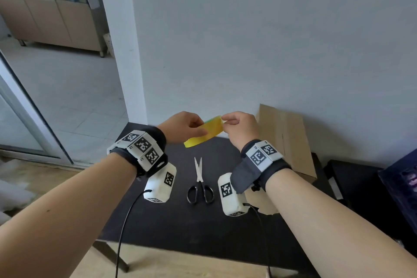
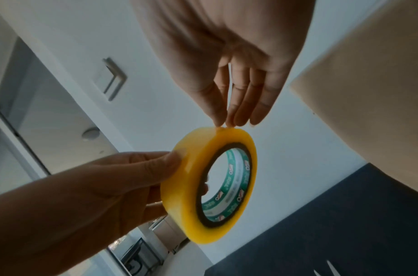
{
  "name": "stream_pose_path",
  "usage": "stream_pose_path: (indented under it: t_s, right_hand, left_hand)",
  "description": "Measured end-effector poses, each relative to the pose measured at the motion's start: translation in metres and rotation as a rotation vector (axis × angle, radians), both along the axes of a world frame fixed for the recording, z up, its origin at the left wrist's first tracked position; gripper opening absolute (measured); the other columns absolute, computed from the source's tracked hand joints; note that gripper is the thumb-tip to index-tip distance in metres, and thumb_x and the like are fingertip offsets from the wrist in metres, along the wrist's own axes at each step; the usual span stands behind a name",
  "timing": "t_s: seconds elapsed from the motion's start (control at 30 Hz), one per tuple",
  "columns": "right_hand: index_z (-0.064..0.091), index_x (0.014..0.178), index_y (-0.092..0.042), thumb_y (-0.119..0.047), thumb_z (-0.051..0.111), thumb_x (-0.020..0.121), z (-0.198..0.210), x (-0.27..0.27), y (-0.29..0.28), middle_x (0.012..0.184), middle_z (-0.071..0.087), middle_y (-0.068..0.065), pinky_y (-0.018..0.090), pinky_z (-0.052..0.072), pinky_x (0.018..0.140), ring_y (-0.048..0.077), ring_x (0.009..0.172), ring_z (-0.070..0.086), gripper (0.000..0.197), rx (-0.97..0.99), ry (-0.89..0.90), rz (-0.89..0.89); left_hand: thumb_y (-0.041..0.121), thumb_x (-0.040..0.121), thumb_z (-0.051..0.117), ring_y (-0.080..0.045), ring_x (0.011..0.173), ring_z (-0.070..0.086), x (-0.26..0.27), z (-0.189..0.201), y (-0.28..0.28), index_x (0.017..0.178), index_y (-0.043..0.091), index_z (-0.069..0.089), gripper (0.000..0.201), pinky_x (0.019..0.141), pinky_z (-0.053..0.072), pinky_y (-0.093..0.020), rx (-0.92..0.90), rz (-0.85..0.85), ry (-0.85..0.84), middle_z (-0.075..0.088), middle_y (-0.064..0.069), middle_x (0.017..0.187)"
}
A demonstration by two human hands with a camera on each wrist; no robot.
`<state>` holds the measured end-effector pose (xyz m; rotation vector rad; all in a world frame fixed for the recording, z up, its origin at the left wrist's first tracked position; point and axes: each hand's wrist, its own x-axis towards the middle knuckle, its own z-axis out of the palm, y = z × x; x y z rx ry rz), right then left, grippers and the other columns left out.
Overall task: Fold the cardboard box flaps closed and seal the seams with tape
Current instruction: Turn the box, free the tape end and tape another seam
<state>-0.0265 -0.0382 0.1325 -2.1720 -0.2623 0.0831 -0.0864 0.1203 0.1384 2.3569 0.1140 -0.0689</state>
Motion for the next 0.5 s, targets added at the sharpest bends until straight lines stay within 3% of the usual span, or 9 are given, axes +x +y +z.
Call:
stream_pose_path:
  t_s: [0.07, 0.17, 0.3, 0.5]
  right_hand:
    - [0.066, 0.091, -0.026, -0.005, 0.057, 0.083, 0.008, 0.001, -0.007, 0.082, 0.066, -0.008, 0.028, 0.052, 0.081, 0.017, 0.088, 0.064, 0.025, -0.001, -0.003, -0.023]
    - [0.062, 0.089, -0.029, -0.002, 0.054, 0.082, 0.021, 0.003, -0.017, 0.102, 0.071, 0.002, 0.030, 0.053, 0.084, 0.019, 0.096, 0.065, 0.029, -0.031, 0.000, -0.036]
    - [0.067, 0.102, -0.023, -0.002, 0.054, 0.083, 0.033, 0.005, -0.029, 0.106, 0.070, 0.003, 0.023, 0.047, 0.077, 0.019, 0.098, 0.064, 0.032, -0.073, 0.015, -0.049]
    - [0.061, 0.116, -0.018, -0.004, 0.050, 0.087, 0.039, -0.001, -0.036, 0.118, 0.063, 0.007, 0.029, 0.048, 0.089, 0.024, 0.109, 0.060, 0.034, -0.191, 0.034, -0.013]
  left_hand:
    - [0.027, 0.090, 0.059, -0.013, 0.084, 0.052, -0.001, 0.012, -0.006, 0.110, 0.010, 0.063, 0.026, 0.065, 0.038, -0.014, 0.030, -0.028, -0.013, 0.058, 0.003, 0.090]
    - [0.027, 0.090, 0.059, -0.014, 0.087, 0.052, -0.002, 0.026, -0.015, 0.111, 0.011, 0.062, 0.026, 0.066, 0.038, -0.015, 0.080, -0.061, -0.030, 0.059, 0.002, 0.095]
    - [0.027, 0.090, 0.059, -0.013, 0.088, 0.053, -0.003, 0.037, -0.024, 0.110, 0.013, 0.062, 0.025, 0.071, 0.038, -0.019, 0.119, -0.078, -0.039, 0.058, 0.003, 0.095]
    - [0.028, 0.090, 0.058, -0.014, 0.090, 0.054, -0.005, 0.046, -0.035, 0.111, 0.016, 0.062, 0.025, 0.076, 0.040, -0.022, 0.206, -0.107, -0.027, 0.059, 0.003, 0.099]
